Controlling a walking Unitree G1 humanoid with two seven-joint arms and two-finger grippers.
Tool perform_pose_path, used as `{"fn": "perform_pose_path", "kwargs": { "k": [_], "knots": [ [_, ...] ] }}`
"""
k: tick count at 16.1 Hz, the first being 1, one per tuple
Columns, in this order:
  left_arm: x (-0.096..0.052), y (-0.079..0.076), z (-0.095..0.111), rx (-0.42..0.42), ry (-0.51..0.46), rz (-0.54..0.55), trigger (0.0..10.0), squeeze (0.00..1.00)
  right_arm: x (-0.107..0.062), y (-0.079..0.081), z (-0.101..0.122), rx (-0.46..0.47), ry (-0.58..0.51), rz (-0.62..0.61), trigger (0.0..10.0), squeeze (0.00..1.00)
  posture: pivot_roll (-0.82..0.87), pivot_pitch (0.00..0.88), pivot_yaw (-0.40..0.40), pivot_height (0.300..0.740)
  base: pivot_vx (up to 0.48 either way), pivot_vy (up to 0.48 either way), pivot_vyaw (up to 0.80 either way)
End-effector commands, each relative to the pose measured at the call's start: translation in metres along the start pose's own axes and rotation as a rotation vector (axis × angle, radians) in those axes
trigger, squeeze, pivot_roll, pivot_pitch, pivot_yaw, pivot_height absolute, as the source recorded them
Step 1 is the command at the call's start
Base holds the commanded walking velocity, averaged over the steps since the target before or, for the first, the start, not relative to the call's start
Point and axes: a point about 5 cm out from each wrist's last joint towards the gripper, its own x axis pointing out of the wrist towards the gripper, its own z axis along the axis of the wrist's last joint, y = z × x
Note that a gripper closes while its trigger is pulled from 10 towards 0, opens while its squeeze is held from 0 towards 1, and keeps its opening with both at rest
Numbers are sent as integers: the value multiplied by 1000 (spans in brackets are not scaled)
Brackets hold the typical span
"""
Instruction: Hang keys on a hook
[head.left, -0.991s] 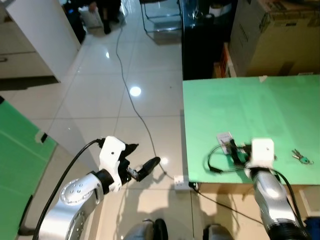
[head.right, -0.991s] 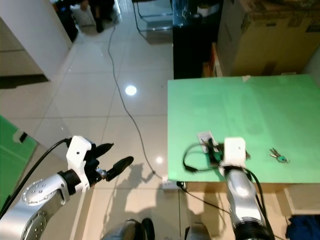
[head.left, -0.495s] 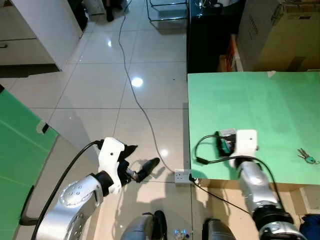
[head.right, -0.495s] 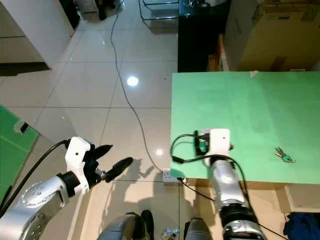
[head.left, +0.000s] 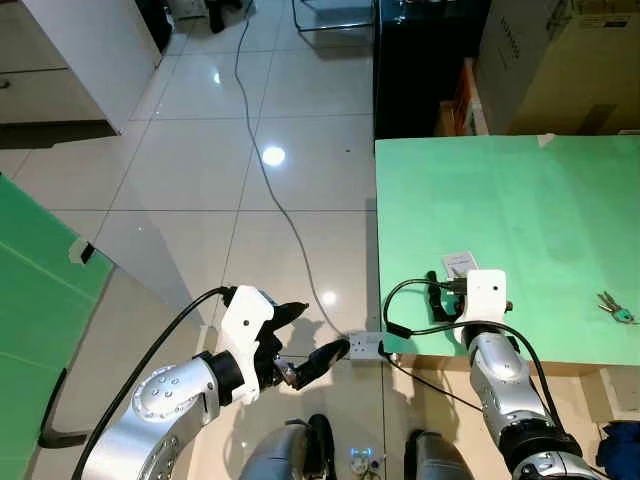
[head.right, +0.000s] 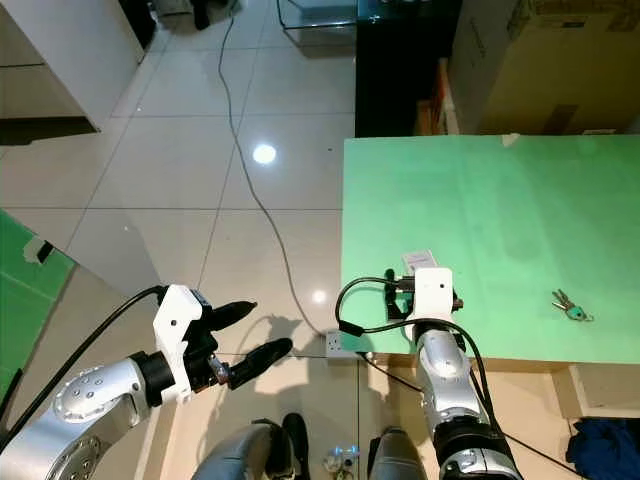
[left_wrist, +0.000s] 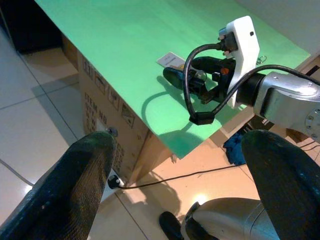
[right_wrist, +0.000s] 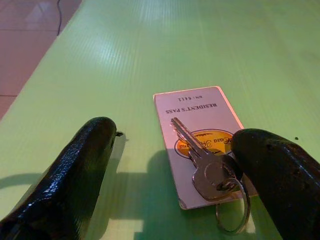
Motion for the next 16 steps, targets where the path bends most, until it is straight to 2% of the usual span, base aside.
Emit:
{"fn": "perform_pose_path", "kwargs": {
  "k": [1, 8, 9, 10, 11, 16],
  "knots": [
    [-2, 2, -2, 1, 14, 5, 10000, 0, -4, 0, -8, 6, 24, -6, 10000, 0, 13, 236, 135, 724, 0, 0, 0],
    [-2, 2, -3, 3, 11, 11, 10000, 0, -3, 6, -10, 31, 44, -30, 10000, 0, 16, 229, 135, 724, 0, 0, 0],
    [-2, 2, -3, 4, 11, 11, 10000, 0, -3, 5, -10, 34, 42, -51, 8706, 0, 13, 220, 132, 724, 0, 0, 0],
    [-2, 2, -4, 5, 12, 8, 10000, 0, -4, 4, -9, 38, 39, -69, 4941, 0, 12, 215, 131, 724, 0, 0, 0],
    [-2, 2, -4, 5, 12, 8, 10000, 0, -5, 3, -9, 37, 38, -80, 0, 0, 11, 212, 131, 724, 0, 0, 0],
    [1, 3, -4, 9, 10, 3, 10000, 0, -9, 3, -14, 22, 47, -131, 0, 0, 3, 192, 130, 724, 0, 0, 0]
  ]
}}
